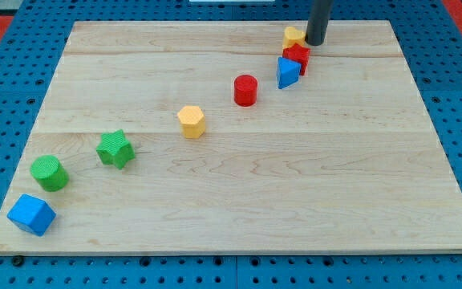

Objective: Reposition the blue triangle above the red circle

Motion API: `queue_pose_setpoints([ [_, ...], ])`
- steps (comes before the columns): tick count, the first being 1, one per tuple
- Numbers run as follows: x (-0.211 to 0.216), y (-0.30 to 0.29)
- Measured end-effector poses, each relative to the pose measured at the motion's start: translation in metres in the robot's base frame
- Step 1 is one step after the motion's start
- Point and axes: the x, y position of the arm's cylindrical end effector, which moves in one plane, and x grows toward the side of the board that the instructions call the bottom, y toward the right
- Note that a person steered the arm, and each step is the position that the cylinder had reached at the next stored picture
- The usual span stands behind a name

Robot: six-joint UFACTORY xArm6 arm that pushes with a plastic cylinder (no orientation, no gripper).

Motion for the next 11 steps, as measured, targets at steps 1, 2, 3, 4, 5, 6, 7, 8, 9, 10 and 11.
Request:
queue_pose_setpoints([
  [1, 0.023, -0.027],
  [2, 0.025, -0.015],
  [3, 0.06, 0.019],
  [4, 0.111, -0.004],
  [5, 0.093, -0.064],
  [6, 0.073, -0.087],
  [7, 0.048, -0.125],
  [8, 0.041, -0.122],
  [9, 0.072, -0.15],
  [10, 0.074, -0.16],
  [11, 0.073, -0.135],
])
